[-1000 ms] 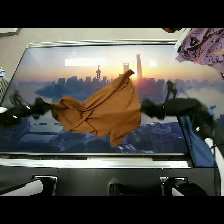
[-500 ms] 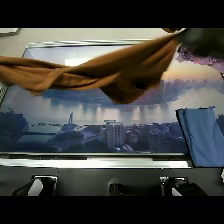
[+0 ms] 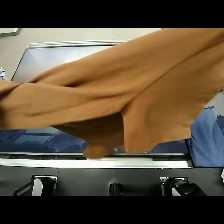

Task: Fold the clothes and pants, and hang the long-sleeved shirts on hangers.

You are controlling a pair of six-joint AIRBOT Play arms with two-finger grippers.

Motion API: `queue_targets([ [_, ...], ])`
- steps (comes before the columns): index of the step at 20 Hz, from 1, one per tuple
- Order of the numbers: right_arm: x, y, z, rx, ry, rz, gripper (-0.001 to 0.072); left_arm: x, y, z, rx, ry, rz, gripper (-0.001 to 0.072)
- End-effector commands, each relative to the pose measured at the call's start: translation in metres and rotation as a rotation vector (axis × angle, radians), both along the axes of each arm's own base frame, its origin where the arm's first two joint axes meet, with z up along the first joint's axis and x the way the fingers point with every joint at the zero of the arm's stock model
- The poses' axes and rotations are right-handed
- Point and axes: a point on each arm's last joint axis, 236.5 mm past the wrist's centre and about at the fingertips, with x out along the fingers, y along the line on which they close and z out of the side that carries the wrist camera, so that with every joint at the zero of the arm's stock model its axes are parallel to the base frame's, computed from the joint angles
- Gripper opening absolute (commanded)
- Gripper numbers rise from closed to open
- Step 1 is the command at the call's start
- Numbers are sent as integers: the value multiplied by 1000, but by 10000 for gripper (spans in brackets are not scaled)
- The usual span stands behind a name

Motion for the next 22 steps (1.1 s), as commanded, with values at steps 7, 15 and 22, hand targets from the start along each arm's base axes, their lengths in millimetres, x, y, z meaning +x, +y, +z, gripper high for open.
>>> queue_targets([
  [7,220,47,-275,-48,708,82,23,143,-4,-251,-374,608,-271,17],
  [15,271,81,-497,67,1094,115,22,178,-57,-496,-554,1101,-319,18],
  [22,268,80,-472,28,1043,149,22,178,-1,-437,-465,972,-345,690],
])
